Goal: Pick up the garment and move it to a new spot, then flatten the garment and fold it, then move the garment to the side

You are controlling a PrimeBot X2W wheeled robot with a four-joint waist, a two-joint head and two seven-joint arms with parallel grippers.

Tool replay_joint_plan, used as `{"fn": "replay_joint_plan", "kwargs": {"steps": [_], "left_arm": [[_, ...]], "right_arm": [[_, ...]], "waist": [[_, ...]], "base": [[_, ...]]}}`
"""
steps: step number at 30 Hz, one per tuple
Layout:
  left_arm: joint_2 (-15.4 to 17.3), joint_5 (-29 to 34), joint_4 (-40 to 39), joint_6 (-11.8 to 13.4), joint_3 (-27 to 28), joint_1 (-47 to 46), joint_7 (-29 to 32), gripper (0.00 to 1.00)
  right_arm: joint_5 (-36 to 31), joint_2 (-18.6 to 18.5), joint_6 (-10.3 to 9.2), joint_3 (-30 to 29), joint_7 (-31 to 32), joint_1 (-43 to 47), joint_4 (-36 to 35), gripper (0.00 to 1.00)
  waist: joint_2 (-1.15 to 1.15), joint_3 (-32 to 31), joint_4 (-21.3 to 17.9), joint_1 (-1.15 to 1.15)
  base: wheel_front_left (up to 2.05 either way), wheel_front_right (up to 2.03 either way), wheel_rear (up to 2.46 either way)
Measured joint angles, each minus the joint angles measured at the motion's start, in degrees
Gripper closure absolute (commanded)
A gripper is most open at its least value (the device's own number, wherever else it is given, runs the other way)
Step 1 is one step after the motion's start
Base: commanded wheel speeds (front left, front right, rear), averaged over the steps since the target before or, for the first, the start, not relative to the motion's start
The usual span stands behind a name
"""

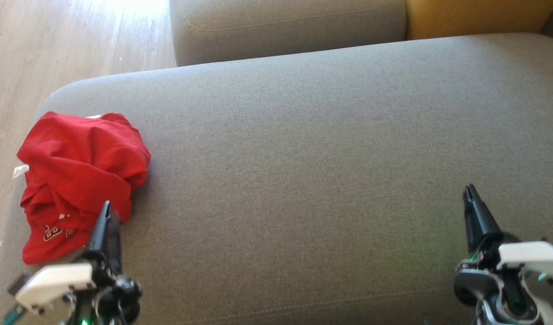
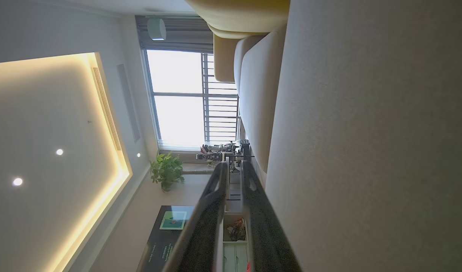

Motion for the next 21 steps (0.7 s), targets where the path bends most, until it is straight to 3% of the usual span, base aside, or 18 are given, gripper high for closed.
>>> {"fn": "replay_joint_plan", "kwargs": {"steps": [5,21], "left_arm": [[-0.8,0.0,4.1,0.2,-0.2,3.8,-0.1,0.0],[-0.8,1.2,3.1,0.2,0.0,4.0,-2.7,0.0]], "right_arm": [[0.0,0.2,0.0,0.4,-0.1,2.9,4.0,0.0],[-2.8,0.3,0.0,0.5,-2.7,3.2,2.8,0.0]], "waist": [[0.0,0.0,0.0,0.0],[0.0,0.0,0.0,0.0]], "base": [[0.0,0.0,0.0],[0.0,0.0,0.0]]}}
